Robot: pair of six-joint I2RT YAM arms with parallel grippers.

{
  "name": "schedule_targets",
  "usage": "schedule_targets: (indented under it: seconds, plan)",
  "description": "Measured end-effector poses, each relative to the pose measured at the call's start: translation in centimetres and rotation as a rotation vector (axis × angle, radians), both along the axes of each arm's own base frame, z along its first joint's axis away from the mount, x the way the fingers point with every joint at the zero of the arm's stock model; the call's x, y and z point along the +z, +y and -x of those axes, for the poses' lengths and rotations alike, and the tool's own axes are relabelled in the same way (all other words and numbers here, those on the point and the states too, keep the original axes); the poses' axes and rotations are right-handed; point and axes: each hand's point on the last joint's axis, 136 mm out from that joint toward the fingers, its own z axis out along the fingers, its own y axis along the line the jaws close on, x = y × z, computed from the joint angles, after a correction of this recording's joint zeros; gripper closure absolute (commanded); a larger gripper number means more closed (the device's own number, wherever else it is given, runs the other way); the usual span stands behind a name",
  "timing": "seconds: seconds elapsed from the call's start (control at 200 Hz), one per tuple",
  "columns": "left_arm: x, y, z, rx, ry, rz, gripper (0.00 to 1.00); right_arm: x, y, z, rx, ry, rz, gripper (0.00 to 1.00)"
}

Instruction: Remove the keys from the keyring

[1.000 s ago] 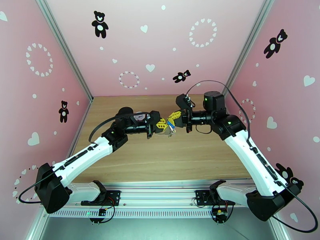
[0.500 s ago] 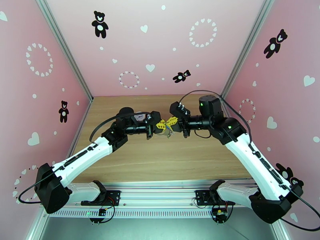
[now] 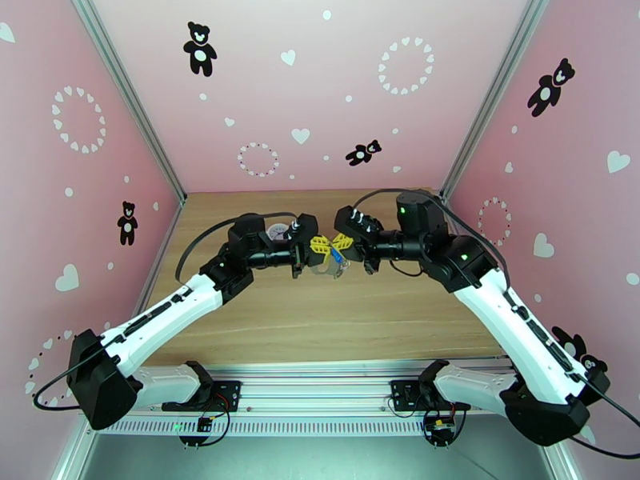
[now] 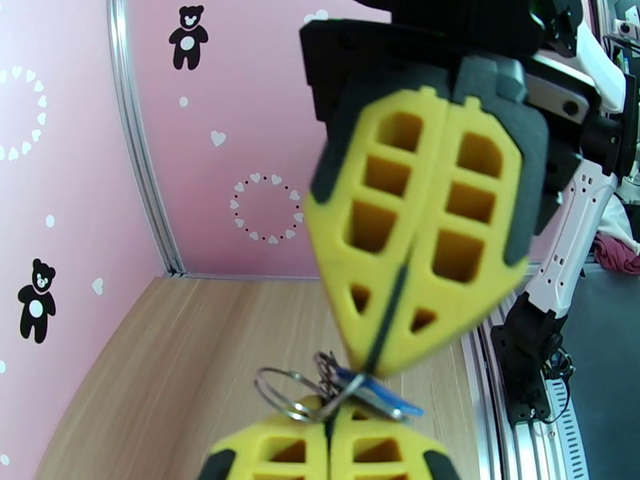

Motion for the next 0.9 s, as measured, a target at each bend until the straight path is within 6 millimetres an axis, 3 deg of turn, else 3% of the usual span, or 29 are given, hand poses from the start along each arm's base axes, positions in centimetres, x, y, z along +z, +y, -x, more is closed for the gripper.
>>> schedule_targets:
  seconds: [0.19, 0.415, 0.721, 0.896]
  plan:
    - [-0.8, 1.5, 0.2, 0.06, 0.02, 0.002, 0.69, 0.3, -0.6, -1.1, 0.013, 0.083, -0.066, 1.0]
    - [-0.5, 2.5, 0.1, 0.115, -0.024, -0.001, 0.62, 0.7, -0.6, -1.3, 0.069, 0.167, -0.123, 1.0]
    - [2.3, 2.0, -0.3, 0.104, -0.123, -0.015, 0.61, 0.8, -0.3, -0.6, 0.127, 0.207, -0.149, 1.0]
    - [2.0, 1.5, -0.3, 0.075, -0.129, -0.032, 0.63, 0.9, -0.2, -0.4, 0.139, 0.213, -0.154, 1.0]
